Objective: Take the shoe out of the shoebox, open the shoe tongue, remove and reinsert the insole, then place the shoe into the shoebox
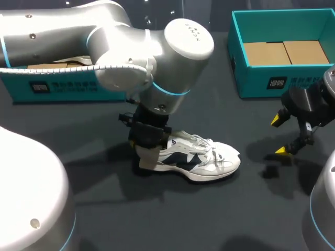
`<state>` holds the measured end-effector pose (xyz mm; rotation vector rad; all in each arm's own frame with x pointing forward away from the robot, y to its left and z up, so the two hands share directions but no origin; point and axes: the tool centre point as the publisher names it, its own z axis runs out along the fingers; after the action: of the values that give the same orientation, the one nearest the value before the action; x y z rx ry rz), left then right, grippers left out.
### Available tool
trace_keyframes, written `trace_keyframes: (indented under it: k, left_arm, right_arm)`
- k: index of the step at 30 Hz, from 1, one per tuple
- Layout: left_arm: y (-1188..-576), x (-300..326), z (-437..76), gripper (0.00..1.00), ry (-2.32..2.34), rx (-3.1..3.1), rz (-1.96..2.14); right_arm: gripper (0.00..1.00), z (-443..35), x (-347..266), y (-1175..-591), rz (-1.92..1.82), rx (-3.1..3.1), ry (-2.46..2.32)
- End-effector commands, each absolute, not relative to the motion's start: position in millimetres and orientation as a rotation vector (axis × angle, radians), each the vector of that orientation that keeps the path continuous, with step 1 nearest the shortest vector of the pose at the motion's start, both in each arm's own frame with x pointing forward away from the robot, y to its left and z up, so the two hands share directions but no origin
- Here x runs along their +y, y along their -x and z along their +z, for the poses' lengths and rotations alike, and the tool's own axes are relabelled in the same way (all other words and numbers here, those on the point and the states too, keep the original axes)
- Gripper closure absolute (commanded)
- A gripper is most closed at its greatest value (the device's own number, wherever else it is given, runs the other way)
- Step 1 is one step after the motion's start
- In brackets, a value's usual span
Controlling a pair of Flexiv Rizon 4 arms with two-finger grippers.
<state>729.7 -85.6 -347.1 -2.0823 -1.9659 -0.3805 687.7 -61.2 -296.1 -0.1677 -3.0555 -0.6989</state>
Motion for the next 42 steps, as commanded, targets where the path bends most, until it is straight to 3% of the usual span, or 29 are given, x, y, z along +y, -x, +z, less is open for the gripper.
trace_keyframes:
  k: [1,18,22,23,24,33,40,42]
  left_arm:
    - [-733,-96,-356,1.00,2.065,-1.975,-0.403]
    - [-736,-112,-374,1.00,2.050,-1.986,-0.484]
    - [-736,-107,-367,0.20,2.045,-2.015,-0.451]
    - [-736,-105,-364,0.05,2.043,-2.026,-0.441]
    - [-736,-104,-361,0.00,2.043,-2.032,-0.435]
    - [-734,-84,-311,0.00,2.043,-2.178,-0.292]
    - [-720,-58,-261,0.00,1.831,-2.481,0.267]
    - [-720,-58,-261,0.00,1.831,-2.481,0.267]
  right_arm:
    - [0.00,-297,-61,-686,-0.695,-3.059,0.170]
    - [0.00,-297,-61,-686,-0.695,-3.059,0.170]
    - [0.00,-297,-61,-686,-0.695,-3.059,0.170]
    - [0.00,-297,-61,-686,-0.695,-3.059,0.170]
    - [0.00,-297,-61,-686,-0.695,-3.059,0.170]
    - [0.00,-297,-61,-686,-0.695,-3.059,0.170]
    - [0.00,-297,-61,-686,-0.695,-3.059,0.170]
    - [0.00,-297,-61,-686,-0.695,-3.059,0.170]
